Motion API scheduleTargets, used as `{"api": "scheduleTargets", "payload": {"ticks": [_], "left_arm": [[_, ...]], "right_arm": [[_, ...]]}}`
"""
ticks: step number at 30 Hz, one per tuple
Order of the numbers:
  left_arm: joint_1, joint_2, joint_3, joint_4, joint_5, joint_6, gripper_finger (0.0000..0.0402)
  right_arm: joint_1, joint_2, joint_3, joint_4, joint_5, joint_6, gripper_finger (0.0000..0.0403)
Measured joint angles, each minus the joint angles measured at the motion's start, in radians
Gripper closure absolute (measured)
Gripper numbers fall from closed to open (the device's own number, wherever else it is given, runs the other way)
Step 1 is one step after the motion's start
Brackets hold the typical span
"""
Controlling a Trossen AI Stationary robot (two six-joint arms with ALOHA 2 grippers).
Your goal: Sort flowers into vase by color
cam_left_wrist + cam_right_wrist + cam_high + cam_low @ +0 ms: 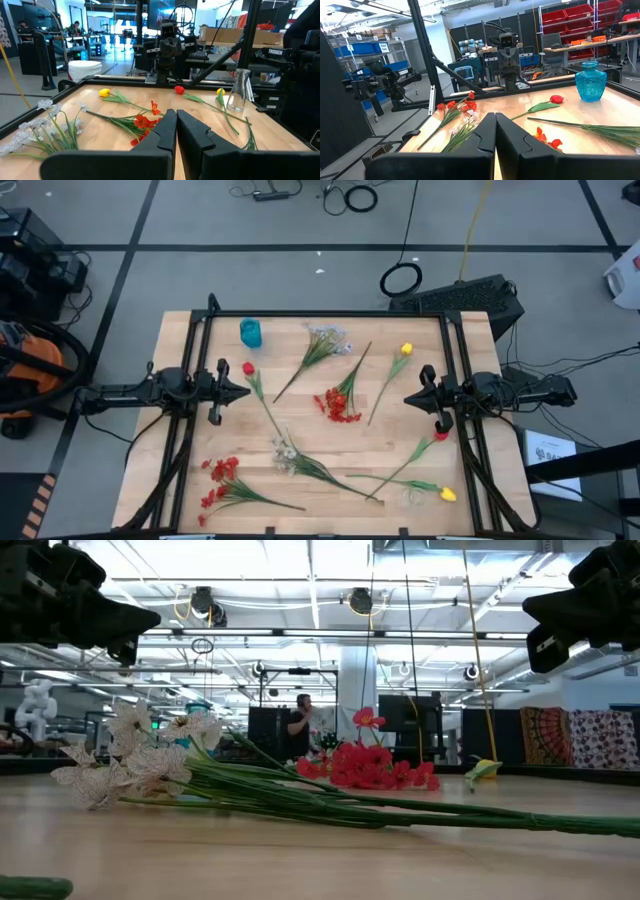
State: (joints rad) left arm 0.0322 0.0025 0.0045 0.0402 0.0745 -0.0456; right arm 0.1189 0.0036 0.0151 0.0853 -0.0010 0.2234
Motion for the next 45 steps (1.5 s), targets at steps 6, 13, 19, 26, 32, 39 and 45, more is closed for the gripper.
{"api": "scheduleTargets", "payload": {"ticks": [6,13,19,26,32,39,45], "left_arm": [[0.0,0.0,0.0,0.0,0.0,0.0,0.0381],[0.0,0.0,0.0,0.0,0.0,0.0,0.0381],[0.0,0.0,0.0,0.0,0.0,0.0,0.0381],[0.0,0.0,0.0,0.0,0.0,0.0,0.0381],[0.0,0.0,0.0,0.0,0.0,0.0,0.0381],[0.0,0.0,0.0,0.0,0.0,0.0,0.0381],[0.0,0.0,0.0,0.0,0.0,0.0,0.0381]], "right_arm": [[0.0,0.0,0.0,0.0,0.0,0.0,0.0403],[0.0,0.0,0.0,0.0,0.0,0.0,0.0403],[0.0,0.0,0.0,0.008,0.001,0.0,0.0403],[0.0,0.026,0.0,0.033,0.108,-0.113,0.0403],[0.0,0.128,0.034,0.137,0.143,-0.089,0.0403],[0.0,0.36,0.234,0.08,0.292,-0.108,0.0403],[0.0,0.653,0.518,-0.133,0.531,0.04,0.0403]]}}
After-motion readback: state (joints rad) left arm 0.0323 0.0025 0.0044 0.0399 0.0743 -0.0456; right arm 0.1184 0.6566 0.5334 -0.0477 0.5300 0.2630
